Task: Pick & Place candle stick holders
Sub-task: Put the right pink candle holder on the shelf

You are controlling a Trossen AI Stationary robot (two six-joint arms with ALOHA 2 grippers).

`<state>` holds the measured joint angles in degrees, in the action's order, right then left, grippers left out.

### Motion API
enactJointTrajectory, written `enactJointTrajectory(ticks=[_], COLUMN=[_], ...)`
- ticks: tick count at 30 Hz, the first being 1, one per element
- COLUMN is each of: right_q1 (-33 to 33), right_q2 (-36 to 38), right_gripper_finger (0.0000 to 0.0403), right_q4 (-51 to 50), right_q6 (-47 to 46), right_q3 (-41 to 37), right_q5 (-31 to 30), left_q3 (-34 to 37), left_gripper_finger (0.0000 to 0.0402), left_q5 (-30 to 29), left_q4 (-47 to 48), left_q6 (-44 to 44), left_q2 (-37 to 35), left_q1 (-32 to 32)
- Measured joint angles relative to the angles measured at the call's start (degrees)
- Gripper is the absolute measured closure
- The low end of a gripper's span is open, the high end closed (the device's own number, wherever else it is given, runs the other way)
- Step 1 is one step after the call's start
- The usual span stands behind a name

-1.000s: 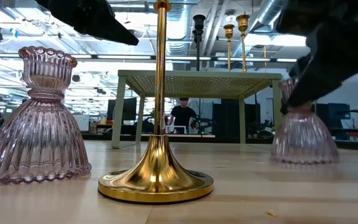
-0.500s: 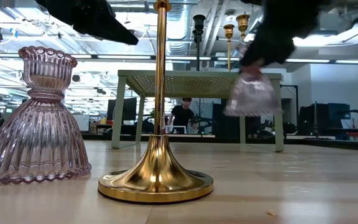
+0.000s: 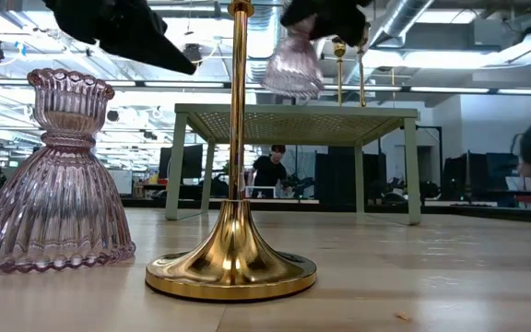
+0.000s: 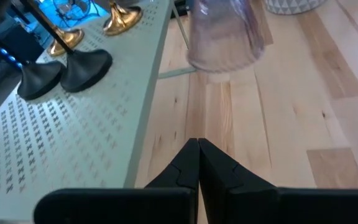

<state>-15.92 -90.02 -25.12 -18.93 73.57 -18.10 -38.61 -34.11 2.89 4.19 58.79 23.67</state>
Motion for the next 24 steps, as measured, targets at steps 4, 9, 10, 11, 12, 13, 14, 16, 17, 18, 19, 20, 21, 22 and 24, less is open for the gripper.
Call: enactJointTrajectory(ticks=[4, 9, 10, 11, 12, 13, 14, 16, 17, 18, 19, 20, 21, 22, 24], right_q1=[3.63, 7.17, 7.85, 8.43, 8.97, 9.57, 10.13, 11.24, 11.7, 12.14, 12.57, 13.02, 13.43, 13.73, 14.29], right_q2=[0.0, -0.04, -0.04, -0.04, -0.04, -0.07, -0.19, -1.27, -1.89, -2.52, -3.29, -4.15, -4.88, -5.64, -7.09], right_gripper_finger=[0.0255, 0.0256, 0.0256, 0.0255, 0.0255, 0.0254, 0.0254, 0.0255, 0.0255, 0.0255, 0.0255, 0.0255, 0.0255, 0.0255, 0.0254], right_q4=[0.35, 0.4, 0.75, 0.97, 1.34, 1.71, 1.99, 3.07, 3.68, 3.89, 4.49, 4.8, 4.73, 4.48, 4.46], right_q6=[2.2, 4.48, 4.58, 4.91, 5.33, 5.39, 5.43, 5.46, 5.54, 5.78, 6.13, 6.76, 7.06, 7.31, 8.25], right_q3=[2.73, 5.21, 5.55, 5.81, 5.88, 5.89, 5.89, 5.94, 5.94, 5.89, 5.89, 6.45, 6.98, 7.59, 9.21], right_q5=[3.08, 4.34, 4.86, 5.29, 5.71, 6.22, 6.55, 7.84, 8.72, 9.33, 9.65, 9.96, 10.13, 10.15, 10.57], left_q3=[0.0, 0.0, 0.0, 0.0, 0.0, 0.0, 0.0, 0.0, 0.0, 0.0, 0.0, 0.0, 0.0, 0.0, 0.0], left_gripper_finger=[0.0399, 0.0399, 0.0399, 0.0399, 0.0399, 0.0399, 0.0399, 0.0399, 0.0399, 0.0399, 0.0399, 0.0399, 0.0399, 0.0399, 0.0399], left_q5=[-0.32, -0.3, -0.32, -0.32, -0.32, -0.3, -0.32, -0.34, -0.34, -0.32, -0.33, -0.32, -0.34, -0.32, -0.32], left_q4=[2.24, 2.31, 2.35, 2.32, 2.33, 2.47, 2.46, 2.39, 2.47, 2.54, 2.54, 2.61, 2.77, 2.81, 2.87], left_q6=[-1.25, -1.29, -1.29, -1.29, -1.29, -1.31, -1.29, -1.29, -1.29, -1.29, -1.31, -1.47, -1.47, -1.48, -1.51], left_q2=[-1.45, -2.96, -3.22, -3.43, -3.65, -3.89, -4.04, -4.11, -4.08, -4.07, -4.07, -4.07, -4.04, -4.03, -4.03], left_q1=[0.73, 1.51, 1.56, 1.56, 1.56, 1.56, 1.56, 1.56, 1.56, 1.56, 1.56, 1.56, 1.56, 1.56, 1.56])
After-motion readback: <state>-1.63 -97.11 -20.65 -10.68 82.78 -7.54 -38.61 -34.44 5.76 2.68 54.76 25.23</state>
